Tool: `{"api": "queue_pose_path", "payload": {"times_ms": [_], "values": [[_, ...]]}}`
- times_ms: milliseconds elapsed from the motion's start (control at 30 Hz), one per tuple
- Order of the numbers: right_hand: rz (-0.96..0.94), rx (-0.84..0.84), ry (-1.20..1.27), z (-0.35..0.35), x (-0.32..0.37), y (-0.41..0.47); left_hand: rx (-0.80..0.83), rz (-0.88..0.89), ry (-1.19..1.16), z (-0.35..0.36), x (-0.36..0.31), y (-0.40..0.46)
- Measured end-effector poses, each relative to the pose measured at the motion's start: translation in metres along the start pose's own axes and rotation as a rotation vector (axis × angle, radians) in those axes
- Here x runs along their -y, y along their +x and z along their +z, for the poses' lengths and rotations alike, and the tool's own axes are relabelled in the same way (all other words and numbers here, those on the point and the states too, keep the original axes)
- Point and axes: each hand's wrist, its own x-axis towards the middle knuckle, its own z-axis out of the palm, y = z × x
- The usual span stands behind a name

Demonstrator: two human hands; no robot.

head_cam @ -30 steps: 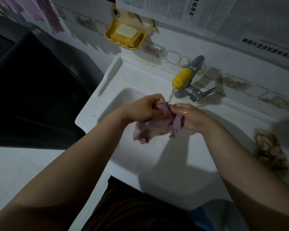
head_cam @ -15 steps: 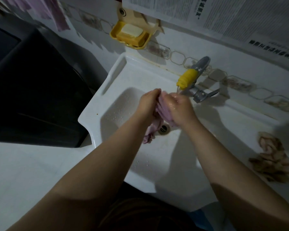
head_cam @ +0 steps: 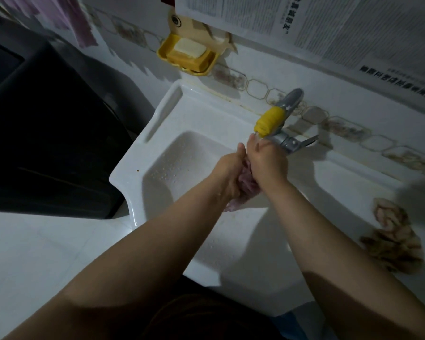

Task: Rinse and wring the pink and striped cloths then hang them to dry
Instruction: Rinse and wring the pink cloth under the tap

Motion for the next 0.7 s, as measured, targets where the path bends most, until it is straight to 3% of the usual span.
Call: {"api": "queue_pose_path", "payload": {"times_ms": [100, 200, 300, 367, 467, 567, 633, 700], "values": [[-0.101, -0.071, 0.108, 0.005, 0.012, -0.018, 0.004, 0.149, 0.014, -0.009, -0.008, 0.010], [-0.118, -0.055, 0.081, 0.005, 0.013, -0.020, 0.080, 0.124, 0.164, -0.015, -0.011, 0.010], [0.092, 0.107, 0.059, -0.003, -0.011, 0.009, 0.052, 0.033, 0.567, -0.018, -0.015, 0.007], [0.179, 0.219, 0.252, -0.011, -0.023, 0.020, 0.013, 0.139, 0.914, -0.028, -0.022, 0.009], [0.101, 0.357, 0.327, -0.022, -0.031, 0.023, 0.147, 0.280, 1.128, -0.049, -0.035, 0.008], [0.002, 0.535, 0.296, -0.025, -0.042, 0.022, 0.300, 0.433, 1.499, -0.062, -0.046, 0.016], [0.020, 0.718, 0.303, -0.029, -0.045, 0.018, 0.279, 0.532, 1.591, -0.066, -0.056, 0.022], [-0.058, 0.852, 0.200, -0.035, -0.049, 0.015, 0.288, 0.534, 1.511, -0.069, -0.066, 0.020]]}}
